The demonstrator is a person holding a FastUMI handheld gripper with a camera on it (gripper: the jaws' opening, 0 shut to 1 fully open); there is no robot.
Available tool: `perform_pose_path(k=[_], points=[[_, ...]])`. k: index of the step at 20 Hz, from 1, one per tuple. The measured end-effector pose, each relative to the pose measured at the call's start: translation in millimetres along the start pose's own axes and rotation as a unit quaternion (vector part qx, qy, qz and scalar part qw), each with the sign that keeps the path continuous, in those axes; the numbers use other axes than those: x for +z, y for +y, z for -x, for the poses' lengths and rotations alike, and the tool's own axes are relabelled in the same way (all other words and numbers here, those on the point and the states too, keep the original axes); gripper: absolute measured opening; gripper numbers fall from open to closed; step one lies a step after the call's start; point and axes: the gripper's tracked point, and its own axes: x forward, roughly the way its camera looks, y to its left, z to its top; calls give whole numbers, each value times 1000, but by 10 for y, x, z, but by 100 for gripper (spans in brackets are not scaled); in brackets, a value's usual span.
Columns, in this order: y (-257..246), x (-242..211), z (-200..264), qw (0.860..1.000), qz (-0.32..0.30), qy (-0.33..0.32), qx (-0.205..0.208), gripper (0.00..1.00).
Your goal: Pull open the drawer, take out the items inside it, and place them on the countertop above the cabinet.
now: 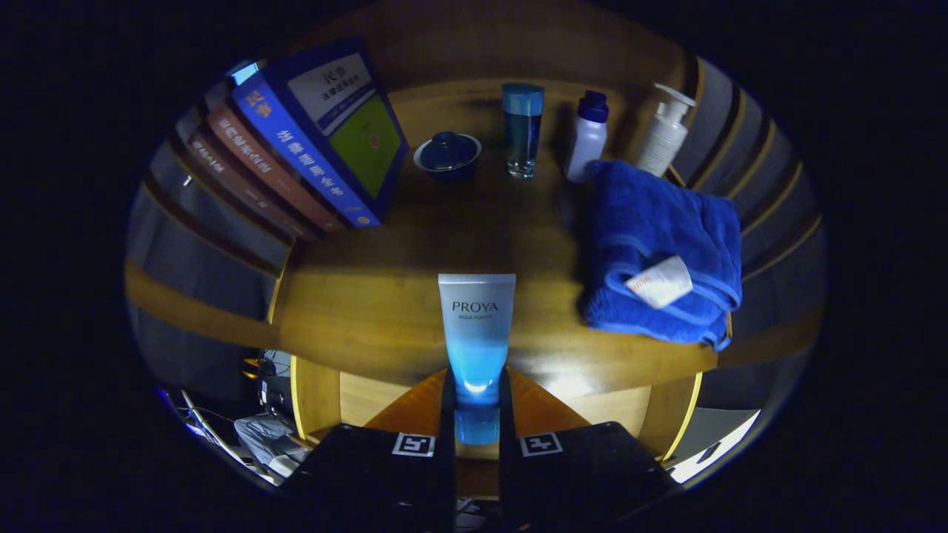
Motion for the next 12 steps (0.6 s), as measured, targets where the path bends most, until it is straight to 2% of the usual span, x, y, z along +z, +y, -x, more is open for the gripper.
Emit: perform_pose_path(k=[5, 8, 11, 12], points=[[21, 132, -221, 1000, 0, 13, -5, 27], [18, 184, -312, 1000, -5, 14, -5, 32], [-4, 172, -332, 1000, -9, 18, -2, 44], [-3, 192, -322, 1000, -13, 12, 1, 46]])
